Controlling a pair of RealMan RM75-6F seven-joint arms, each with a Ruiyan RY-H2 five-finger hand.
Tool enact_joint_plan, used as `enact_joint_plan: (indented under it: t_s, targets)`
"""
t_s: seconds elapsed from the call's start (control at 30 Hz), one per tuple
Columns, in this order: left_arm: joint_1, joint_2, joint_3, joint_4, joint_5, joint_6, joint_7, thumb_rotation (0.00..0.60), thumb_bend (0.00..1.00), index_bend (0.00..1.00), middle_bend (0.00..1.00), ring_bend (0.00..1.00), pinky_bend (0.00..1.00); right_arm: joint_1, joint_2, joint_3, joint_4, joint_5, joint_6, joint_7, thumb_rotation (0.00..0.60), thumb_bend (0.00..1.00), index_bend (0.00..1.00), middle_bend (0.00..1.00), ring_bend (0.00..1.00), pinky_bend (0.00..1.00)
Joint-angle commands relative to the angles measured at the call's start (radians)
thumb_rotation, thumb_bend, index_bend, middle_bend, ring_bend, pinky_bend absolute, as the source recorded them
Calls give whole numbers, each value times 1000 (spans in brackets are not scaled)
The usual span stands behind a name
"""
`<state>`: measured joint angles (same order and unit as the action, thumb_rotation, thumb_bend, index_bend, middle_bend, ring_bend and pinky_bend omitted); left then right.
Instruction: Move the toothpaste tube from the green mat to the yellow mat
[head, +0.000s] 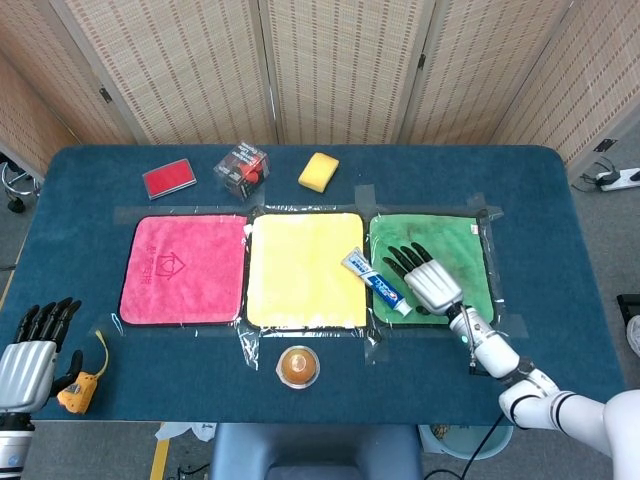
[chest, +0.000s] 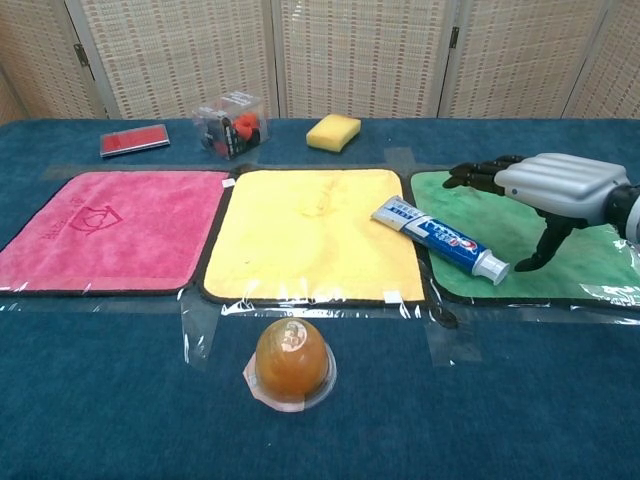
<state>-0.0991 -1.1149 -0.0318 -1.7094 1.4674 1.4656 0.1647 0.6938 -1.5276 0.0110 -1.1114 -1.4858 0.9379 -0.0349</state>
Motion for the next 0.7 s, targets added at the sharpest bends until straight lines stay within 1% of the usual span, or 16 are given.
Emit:
enact_joint_plan:
  t_s: [0.03,0.17,0.33,0.47,0.7]
  targets:
    - [0,0,1,0,2,1,0,600,550,104,95,99,34,-2,4,-7,-8,-9,-1,-3,600,151,7,0,0,0]
    - [2,0,2,0,4,3,0,600,550,104,94,99,34,7,-4,-3,-11,-11,-12,-19,600,151,7,0,0,0]
    - [5,0,1,3,2,6,-6,600,551,104,94,99,35,33,-39,17,15,-13,-26,-53,600,151,7,0,0,0]
    - [6,-2,1,8,1,5,-11,600,550,104,95,99,34,62,-79,43,44,-13,-30,-78,600,151,7,0,0,0]
    - [9,-6,0,26,-9,1,-27,600,551,104,95,99,35,126,-152,103,91,21,-69,-116,600,152,7,0,0,0]
